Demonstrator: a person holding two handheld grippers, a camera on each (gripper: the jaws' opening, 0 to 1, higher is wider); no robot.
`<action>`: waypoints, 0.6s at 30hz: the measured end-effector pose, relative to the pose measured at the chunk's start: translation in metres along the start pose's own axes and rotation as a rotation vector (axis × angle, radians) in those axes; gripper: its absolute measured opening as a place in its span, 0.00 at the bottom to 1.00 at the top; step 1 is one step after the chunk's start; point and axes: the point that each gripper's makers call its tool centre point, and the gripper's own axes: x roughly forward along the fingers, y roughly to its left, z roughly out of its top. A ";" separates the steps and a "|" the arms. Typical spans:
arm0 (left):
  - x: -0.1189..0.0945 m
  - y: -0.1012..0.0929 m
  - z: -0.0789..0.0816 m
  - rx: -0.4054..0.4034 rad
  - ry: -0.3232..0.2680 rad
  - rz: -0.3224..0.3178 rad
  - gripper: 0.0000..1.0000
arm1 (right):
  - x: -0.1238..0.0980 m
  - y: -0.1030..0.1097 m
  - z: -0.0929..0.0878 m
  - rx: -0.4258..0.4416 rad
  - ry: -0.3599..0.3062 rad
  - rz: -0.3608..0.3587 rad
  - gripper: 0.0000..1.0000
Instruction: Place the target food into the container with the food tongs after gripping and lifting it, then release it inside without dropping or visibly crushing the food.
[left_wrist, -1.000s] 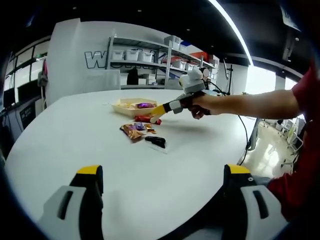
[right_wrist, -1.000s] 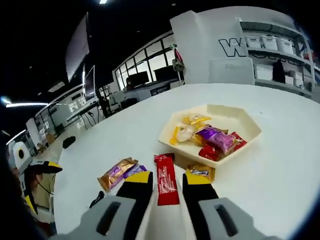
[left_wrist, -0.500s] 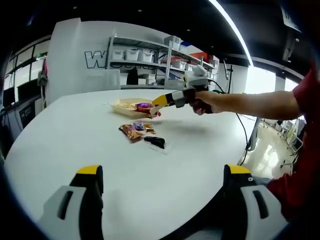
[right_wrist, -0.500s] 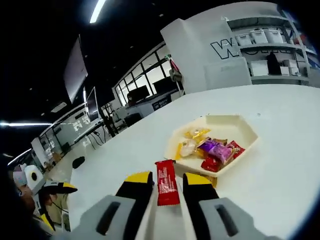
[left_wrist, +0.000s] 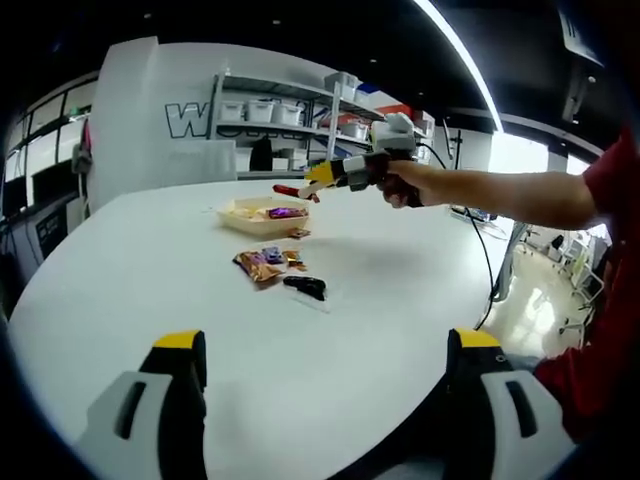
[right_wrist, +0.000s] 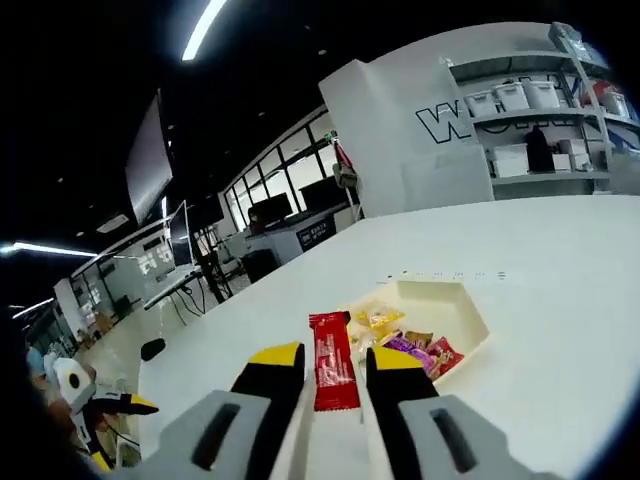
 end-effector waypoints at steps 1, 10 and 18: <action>0.000 0.000 0.000 -0.001 0.000 0.000 0.99 | 0.001 -0.001 0.007 -0.016 -0.012 -0.009 0.19; -0.001 0.000 0.001 0.003 0.000 0.002 0.99 | 0.008 -0.004 0.038 -0.047 -0.060 -0.028 0.19; -0.004 0.007 -0.001 -0.008 0.000 0.016 0.98 | 0.018 -0.012 0.041 -0.061 -0.068 -0.052 0.19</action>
